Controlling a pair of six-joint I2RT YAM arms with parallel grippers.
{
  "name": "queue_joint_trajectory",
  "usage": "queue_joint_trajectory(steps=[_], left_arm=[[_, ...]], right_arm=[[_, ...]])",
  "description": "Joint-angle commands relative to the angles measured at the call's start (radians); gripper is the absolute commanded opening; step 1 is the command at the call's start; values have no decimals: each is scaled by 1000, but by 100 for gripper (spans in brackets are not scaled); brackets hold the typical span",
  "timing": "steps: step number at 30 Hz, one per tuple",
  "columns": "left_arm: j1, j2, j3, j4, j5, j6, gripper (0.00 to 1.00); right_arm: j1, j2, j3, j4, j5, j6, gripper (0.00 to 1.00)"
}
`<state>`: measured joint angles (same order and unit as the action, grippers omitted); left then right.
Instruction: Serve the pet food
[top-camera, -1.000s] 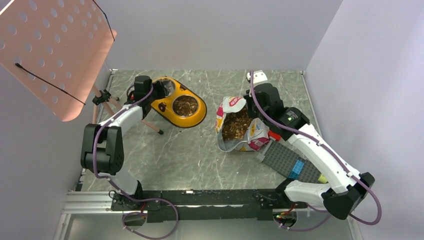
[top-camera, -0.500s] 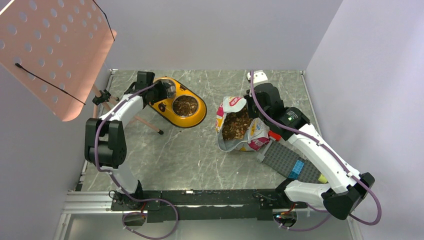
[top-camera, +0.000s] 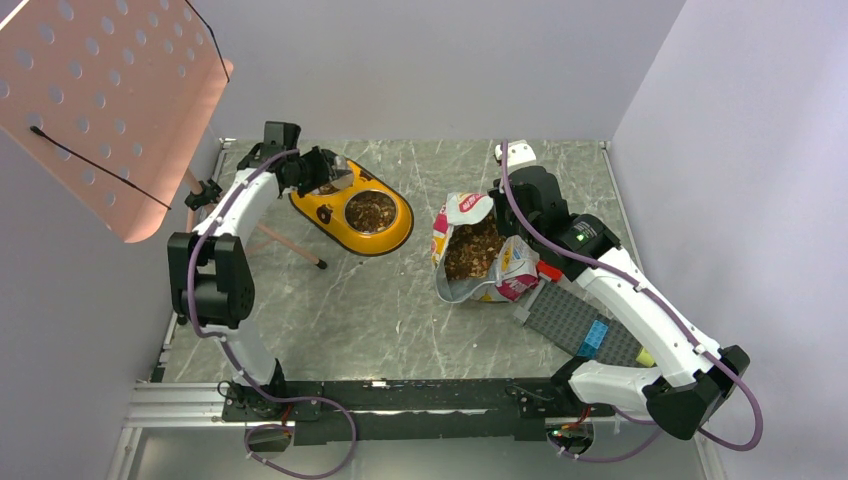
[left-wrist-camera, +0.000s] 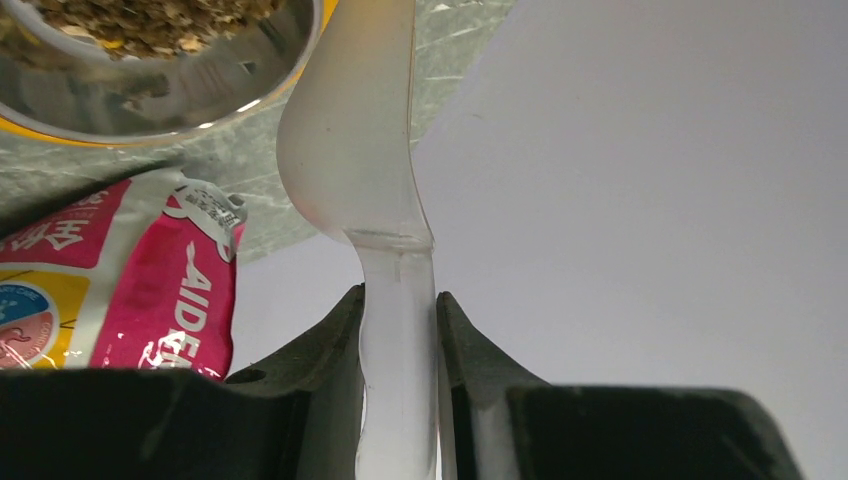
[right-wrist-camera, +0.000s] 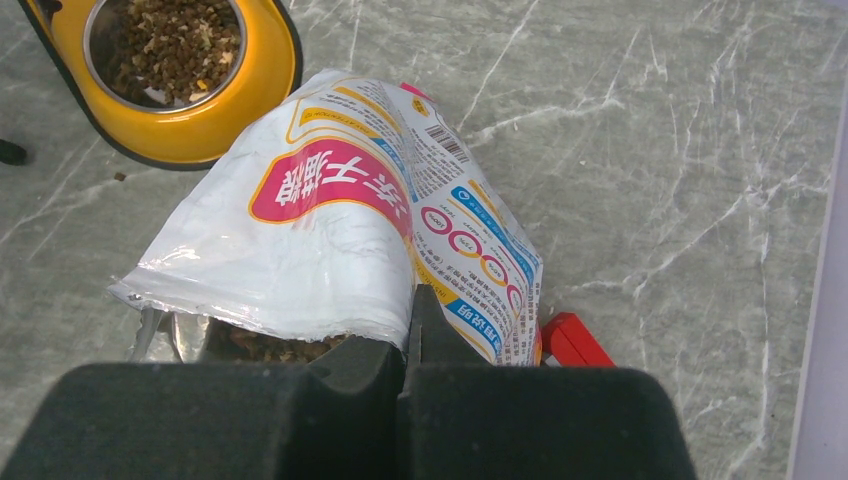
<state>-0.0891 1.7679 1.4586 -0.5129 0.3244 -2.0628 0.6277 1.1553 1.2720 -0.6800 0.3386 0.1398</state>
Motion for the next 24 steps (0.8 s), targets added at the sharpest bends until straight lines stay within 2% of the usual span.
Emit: queue_joint_trajectory(steps=[1, 8, 12, 17, 24], left_arm=[[14, 7, 67, -94, -1, -378, 0], [29, -1, 82, -118, -11, -348, 0], [29, -8, 80, -105, 0, -274, 0], [19, -53, 71, -95, -17, -50, 0], [-61, -231, -116, 163, 71, 318, 0]], right_arm=[[-11, -81, 55, 119, 59, -3, 0], [-11, -83, 53, 118, 58, -2, 0], [-11, -79, 56, 120, 53, -2, 0], [-11, -77, 53, 118, 51, -2, 0], [-11, -63, 58, 118, 42, -1, 0]])
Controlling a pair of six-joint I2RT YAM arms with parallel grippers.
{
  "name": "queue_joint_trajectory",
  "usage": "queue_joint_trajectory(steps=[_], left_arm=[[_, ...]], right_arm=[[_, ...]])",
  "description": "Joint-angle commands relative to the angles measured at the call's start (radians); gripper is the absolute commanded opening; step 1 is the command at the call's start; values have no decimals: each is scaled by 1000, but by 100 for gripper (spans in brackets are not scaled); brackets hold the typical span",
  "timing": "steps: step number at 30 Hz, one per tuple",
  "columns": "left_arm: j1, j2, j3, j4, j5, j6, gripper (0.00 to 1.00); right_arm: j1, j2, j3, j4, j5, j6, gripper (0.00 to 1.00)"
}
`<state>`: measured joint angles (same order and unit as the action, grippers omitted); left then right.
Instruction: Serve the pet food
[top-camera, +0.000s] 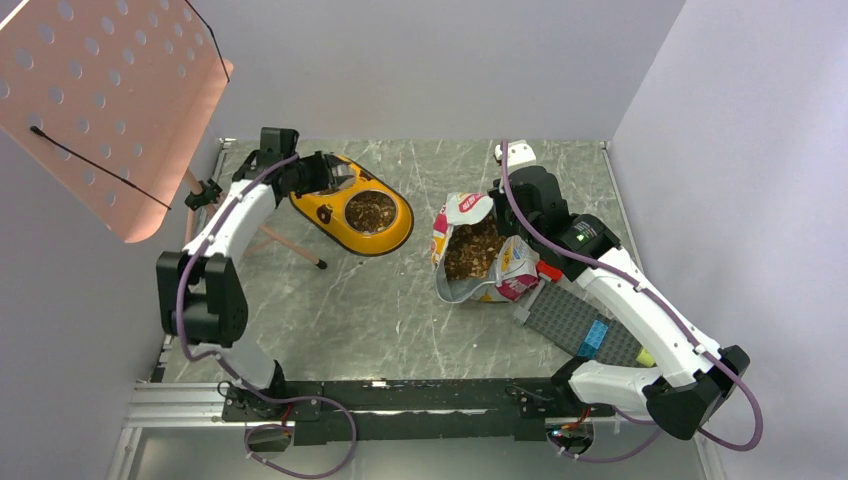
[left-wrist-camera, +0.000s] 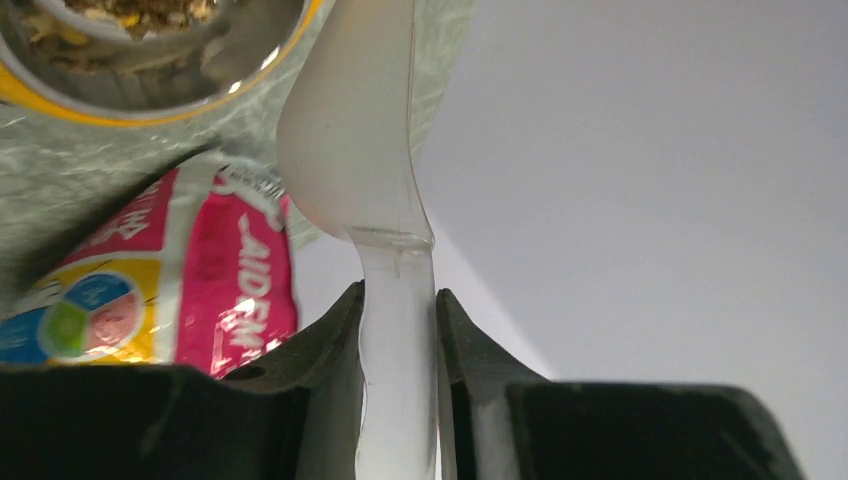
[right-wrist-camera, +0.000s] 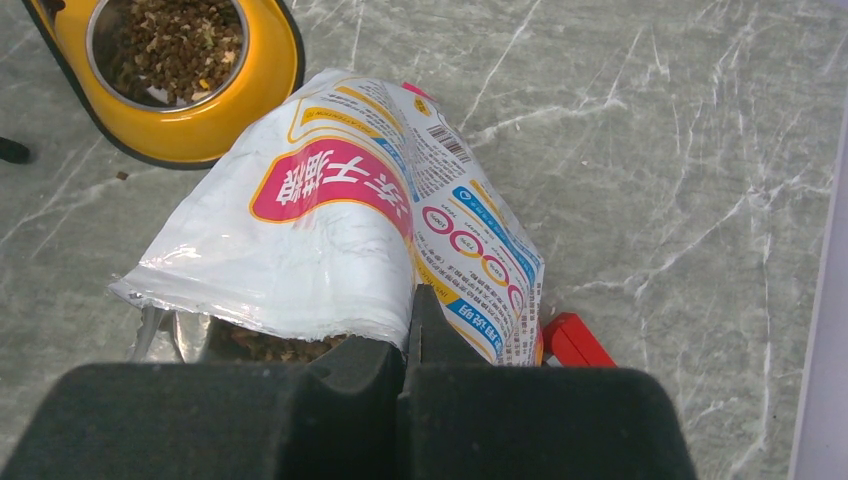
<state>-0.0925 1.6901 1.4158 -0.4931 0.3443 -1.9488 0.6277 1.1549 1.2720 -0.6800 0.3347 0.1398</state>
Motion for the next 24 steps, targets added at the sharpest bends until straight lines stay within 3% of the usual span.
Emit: queue_joint_trajectory(steps=[1, 8, 13, 18, 24], left_arm=[[-75, -184, -111, 186, 76, 249, 0], [-159, -468, -432, 395, 189, 591, 0], [-274, -613, -500, 257, 246, 923, 0], [-430, -709, -414, 54, 225, 1122, 0], [-626, -582, -253, -67, 262, 1114, 0]], right_arm=[[-11, -59, 60, 119, 46, -1, 0], [-11, -50, 63, 123, 56, -10, 0], [-11, -40, 67, 114, 45, -1, 0], [-11, -27, 70, 110, 48, -6, 0], [-12, 3, 85, 115, 40, -11, 0]])
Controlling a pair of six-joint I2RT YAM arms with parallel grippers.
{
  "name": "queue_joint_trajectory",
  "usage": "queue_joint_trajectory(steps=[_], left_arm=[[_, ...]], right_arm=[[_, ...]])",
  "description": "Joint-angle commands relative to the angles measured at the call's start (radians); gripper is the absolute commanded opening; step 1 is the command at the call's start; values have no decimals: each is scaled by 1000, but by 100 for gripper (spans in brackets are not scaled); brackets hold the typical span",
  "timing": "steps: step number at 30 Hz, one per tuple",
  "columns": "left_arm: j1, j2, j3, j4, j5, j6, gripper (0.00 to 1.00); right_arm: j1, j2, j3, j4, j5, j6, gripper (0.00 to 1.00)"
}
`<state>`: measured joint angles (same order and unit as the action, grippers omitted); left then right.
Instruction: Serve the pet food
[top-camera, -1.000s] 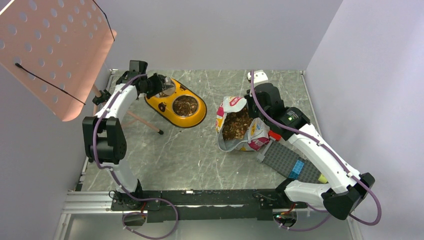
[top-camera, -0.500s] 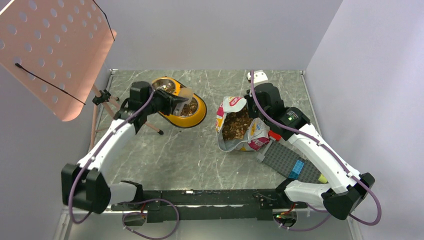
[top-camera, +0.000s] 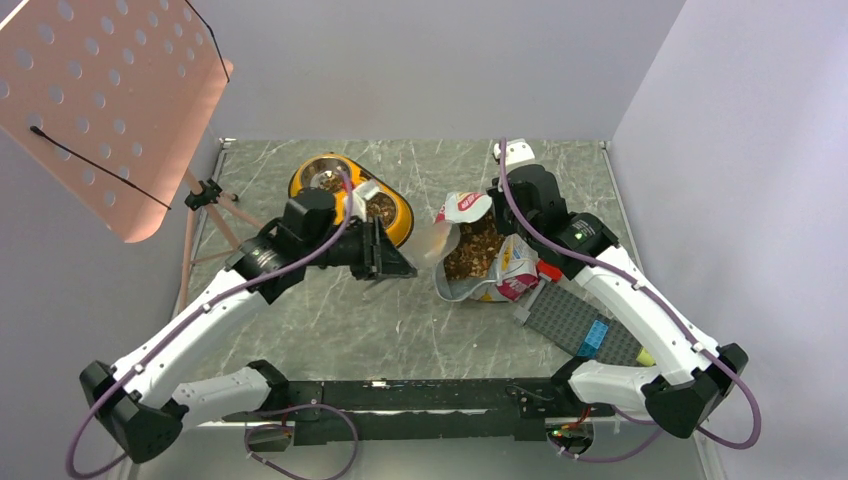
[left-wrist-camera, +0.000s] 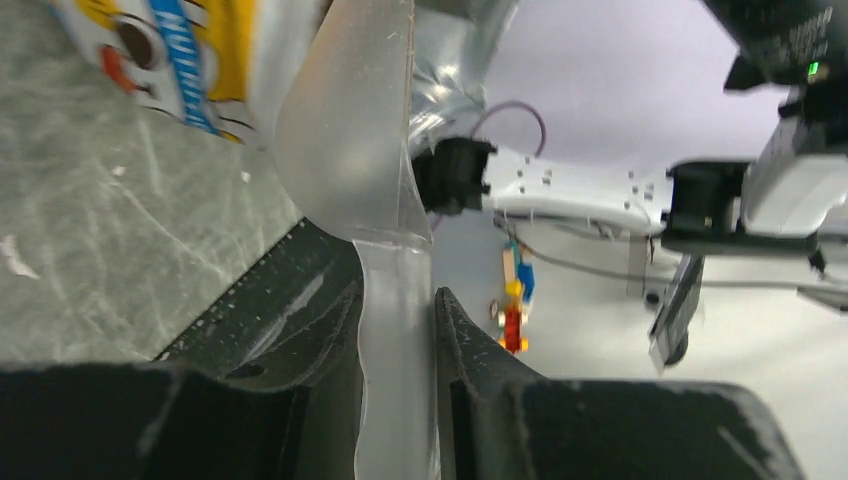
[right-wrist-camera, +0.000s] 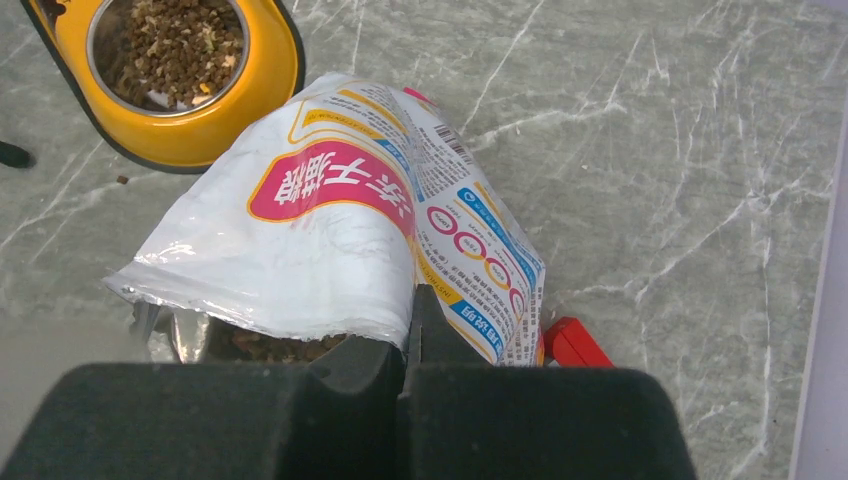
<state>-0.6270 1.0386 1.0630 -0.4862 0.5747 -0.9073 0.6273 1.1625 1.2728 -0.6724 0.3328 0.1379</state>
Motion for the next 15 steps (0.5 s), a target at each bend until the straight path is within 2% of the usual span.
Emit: queue_joint_trajectory(steps=[1, 3, 8, 11, 15], left_arm=[[-108, 96, 122, -67, 50, 64, 0], [-137, 151, 180, -78, 40, 64, 0], [-148, 316, 390, -353, -57, 37, 0], [-143, 377, 438, -466, -127, -90, 0], [-132, 456, 421, -493, -17, -332, 0]], right_arm=[[-11, 0, 89, 107, 41, -8, 0], [-11, 2, 97, 106, 41, -8, 0], [-11, 0, 117, 90, 41, -12, 0], [-11, -5, 115, 91, 41, -14, 0], [-10, -5, 110, 94, 29, -7, 0]])
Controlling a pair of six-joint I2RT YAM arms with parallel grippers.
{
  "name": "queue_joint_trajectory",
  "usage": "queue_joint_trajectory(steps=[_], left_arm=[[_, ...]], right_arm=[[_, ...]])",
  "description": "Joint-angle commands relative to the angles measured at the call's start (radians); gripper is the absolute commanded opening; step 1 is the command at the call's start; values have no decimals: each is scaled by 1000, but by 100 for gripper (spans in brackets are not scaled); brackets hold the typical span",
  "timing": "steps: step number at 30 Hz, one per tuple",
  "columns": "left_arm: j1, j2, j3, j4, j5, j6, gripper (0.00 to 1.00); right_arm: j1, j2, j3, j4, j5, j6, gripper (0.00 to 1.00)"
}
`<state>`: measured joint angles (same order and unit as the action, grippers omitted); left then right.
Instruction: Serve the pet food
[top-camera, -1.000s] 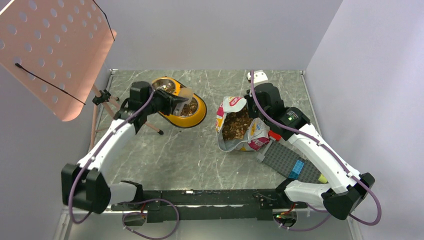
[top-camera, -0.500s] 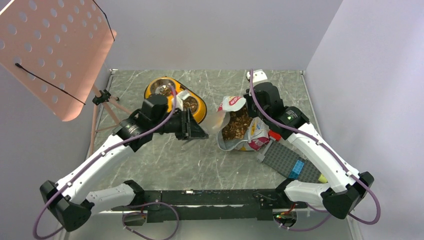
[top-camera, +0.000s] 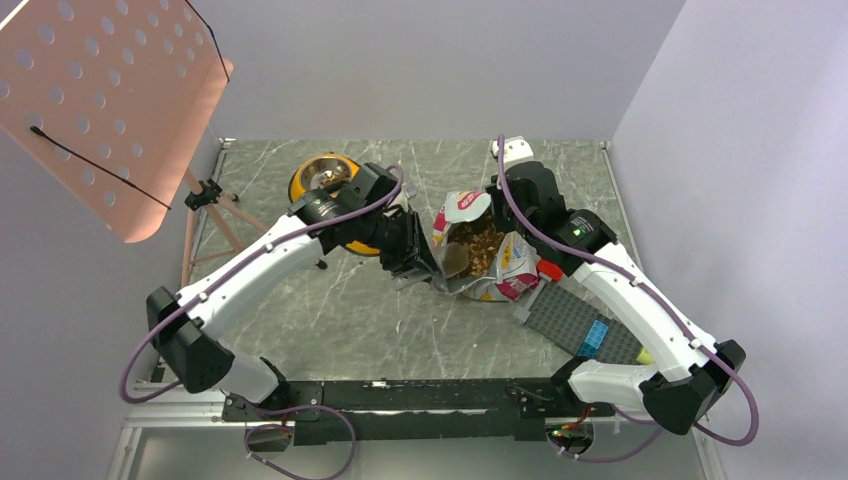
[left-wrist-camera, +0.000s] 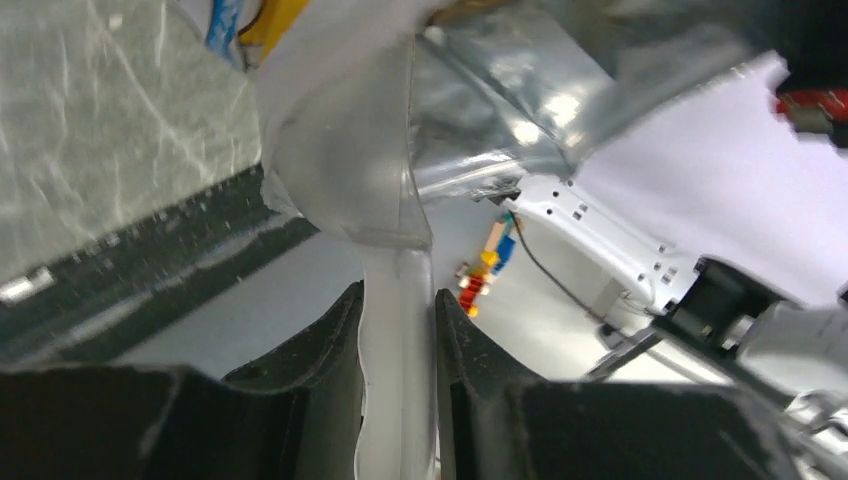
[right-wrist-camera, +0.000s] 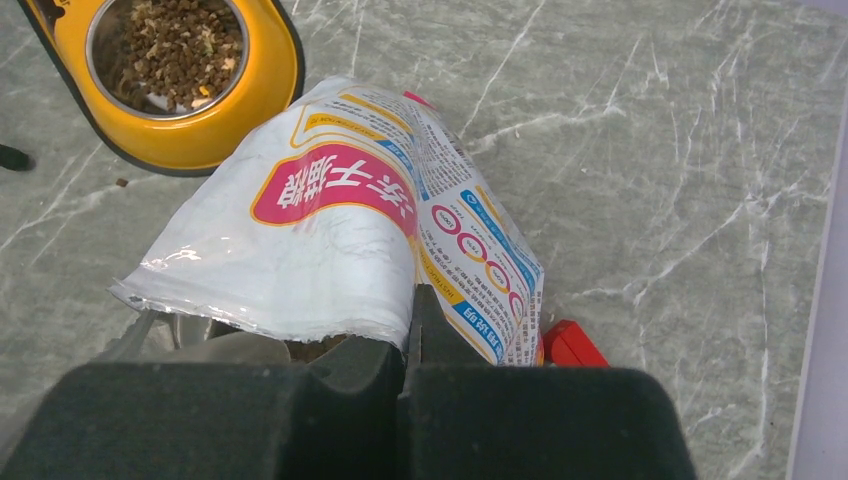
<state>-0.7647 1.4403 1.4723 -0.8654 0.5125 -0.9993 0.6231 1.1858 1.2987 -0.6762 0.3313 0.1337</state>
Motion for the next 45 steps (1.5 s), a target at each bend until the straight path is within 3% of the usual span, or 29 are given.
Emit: queue_joint_trajectory(steps=[1, 5, 9, 14, 19, 25, 28, 33, 38, 45], left_arm=[[-4, 58, -3, -87, 63, -309, 0], [-55, 41, -77, -1, 1, -565, 0], [-61, 66, -133, 44, -36, -713, 0], [-61, 219, -48, 59, -71, -750, 0], [-42, 408, 110, 4, -151, -629, 0], [3, 412, -15, 335, -128, -408, 0], [11, 329, -208, 697, -89, -328, 0], [43, 188, -410, 1077, -7, -224, 0], [48, 141, -501, 1260, 101, -198, 0], [49, 78, -681, 1465, 150, -271, 0]], right_arm=[[-5, -26, 86, 99, 27, -1, 0], [-5, -21, 94, 106, 24, 8, 0], [-6, -18, 102, 104, 7, 15, 0], [-4, -16, 97, 104, -7, 29, 0], [-3, -19, 102, 97, -33, 53, 0], [3, -27, 79, 98, -36, 58, 0], [3, -31, 70, 106, -33, 54, 0], [3, -30, 62, 108, -17, 46, 0], [3, -37, 48, 106, 0, 38, 0], [1, -45, 49, 98, 35, 25, 0]])
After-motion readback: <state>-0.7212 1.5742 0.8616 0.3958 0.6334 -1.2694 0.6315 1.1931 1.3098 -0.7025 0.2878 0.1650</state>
